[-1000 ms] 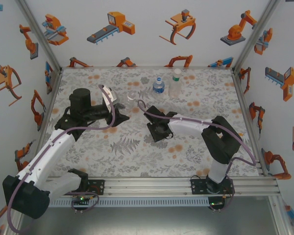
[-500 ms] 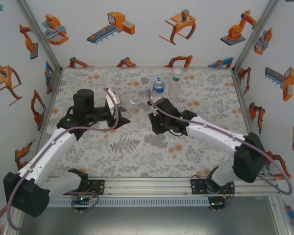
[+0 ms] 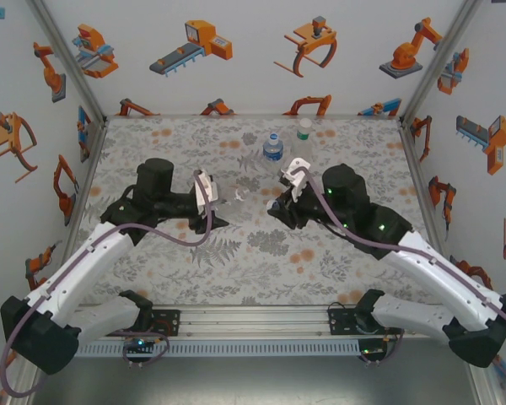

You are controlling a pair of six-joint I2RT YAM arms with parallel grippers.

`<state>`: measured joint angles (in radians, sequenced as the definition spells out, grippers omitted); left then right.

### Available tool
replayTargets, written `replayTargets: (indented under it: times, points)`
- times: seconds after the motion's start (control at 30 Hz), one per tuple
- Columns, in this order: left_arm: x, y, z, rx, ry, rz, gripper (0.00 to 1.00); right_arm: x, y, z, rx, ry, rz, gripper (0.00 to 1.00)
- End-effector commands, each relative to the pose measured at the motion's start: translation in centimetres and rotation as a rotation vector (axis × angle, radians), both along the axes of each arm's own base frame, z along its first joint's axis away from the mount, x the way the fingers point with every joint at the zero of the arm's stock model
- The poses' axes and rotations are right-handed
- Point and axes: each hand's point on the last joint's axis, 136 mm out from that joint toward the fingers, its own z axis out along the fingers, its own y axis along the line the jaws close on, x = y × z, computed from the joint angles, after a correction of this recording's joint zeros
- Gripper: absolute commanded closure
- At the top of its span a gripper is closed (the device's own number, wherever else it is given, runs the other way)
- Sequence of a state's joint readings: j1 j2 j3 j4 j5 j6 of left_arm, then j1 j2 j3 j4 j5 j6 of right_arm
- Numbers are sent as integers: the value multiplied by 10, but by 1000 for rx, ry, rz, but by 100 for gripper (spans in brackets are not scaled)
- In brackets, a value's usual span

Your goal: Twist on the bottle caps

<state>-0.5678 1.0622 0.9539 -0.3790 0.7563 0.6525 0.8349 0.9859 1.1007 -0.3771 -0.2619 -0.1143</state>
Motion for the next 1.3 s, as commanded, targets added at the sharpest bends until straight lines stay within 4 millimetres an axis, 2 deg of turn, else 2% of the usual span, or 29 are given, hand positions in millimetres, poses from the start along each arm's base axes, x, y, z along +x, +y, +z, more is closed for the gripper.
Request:
replayTargets:
  times: [0.0,0.17,0.33,0.63,1.0,1.27]
  points:
    - [-24,-1,11,23,-94,-108,100,-32,9,42,62,-153,205,74]
    - [-38,-5,12,41,-106,-156,100,-59,13,58,98,-212,365,74]
    - [-48,-8,13,43,-117,-194,100,-66,17,58,85,-214,427,74]
    - [-55,-10,19,34,-132,-213,100,-65,25,51,62,-197,438,75]
    - [-56,-14,15,48,-119,-219,100,-64,35,46,43,-193,450,75]
    - [-57,-14,15,51,-114,-221,100,-65,37,33,-35,-200,470,75]
